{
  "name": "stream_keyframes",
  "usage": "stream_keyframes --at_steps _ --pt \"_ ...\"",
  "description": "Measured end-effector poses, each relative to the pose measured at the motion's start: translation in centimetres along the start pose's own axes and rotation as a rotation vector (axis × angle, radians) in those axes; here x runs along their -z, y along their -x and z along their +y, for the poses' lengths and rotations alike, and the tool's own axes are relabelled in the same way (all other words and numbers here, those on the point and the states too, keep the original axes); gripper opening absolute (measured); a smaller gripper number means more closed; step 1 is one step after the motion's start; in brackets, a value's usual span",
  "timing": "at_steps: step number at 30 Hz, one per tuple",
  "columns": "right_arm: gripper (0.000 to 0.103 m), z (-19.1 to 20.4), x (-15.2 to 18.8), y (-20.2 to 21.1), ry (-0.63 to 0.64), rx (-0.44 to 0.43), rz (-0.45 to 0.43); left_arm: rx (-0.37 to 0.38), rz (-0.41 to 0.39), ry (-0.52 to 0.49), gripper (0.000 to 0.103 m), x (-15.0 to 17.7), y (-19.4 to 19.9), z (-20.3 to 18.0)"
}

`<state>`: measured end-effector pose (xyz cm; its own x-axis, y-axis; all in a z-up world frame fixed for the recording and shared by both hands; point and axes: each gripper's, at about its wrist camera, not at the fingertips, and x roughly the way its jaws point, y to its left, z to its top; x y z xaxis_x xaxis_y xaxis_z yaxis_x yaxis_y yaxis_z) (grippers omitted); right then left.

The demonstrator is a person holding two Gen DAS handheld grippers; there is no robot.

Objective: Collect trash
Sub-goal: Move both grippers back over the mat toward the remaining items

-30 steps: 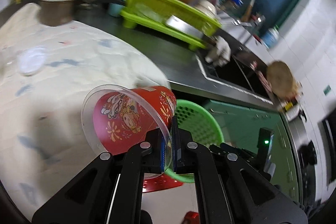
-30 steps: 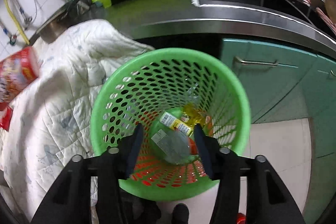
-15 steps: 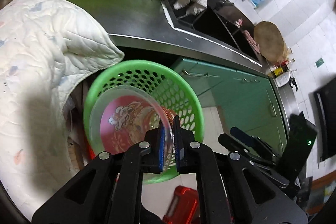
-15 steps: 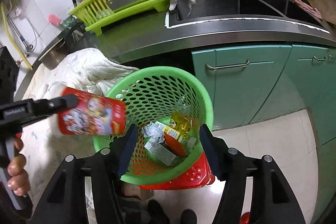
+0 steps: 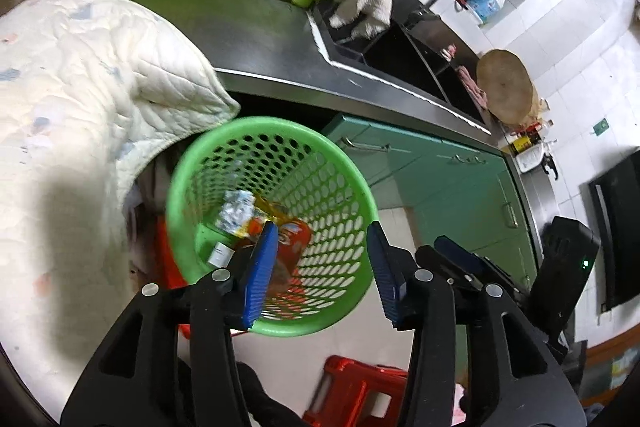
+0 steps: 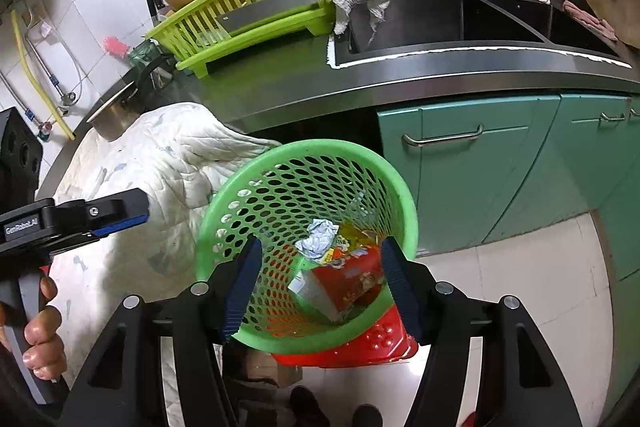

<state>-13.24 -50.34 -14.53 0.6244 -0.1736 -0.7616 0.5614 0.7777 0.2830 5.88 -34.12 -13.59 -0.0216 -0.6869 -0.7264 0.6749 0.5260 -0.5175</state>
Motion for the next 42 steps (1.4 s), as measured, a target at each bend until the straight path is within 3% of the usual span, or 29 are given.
stream_keyframes --at_steps 13,33,42 --pt "0.065 5.5 -1.7 -1.4 0.108 -0.080 0.006 -0.193 -0.133 0.083 0.056 1.6 8.5 6.2" --pt "0.065 23.8 -2.7 -7.6 0.413 -0.322 0.099 -0.547 -0.356 0.342 0.056 8.0 24.3 20.4" --pt "0.065 30.5 -2.8 -9.6 0.490 -0.403 0.133 -0.745 -0.428 0.410 0.065 9.2 30.8 27.2"
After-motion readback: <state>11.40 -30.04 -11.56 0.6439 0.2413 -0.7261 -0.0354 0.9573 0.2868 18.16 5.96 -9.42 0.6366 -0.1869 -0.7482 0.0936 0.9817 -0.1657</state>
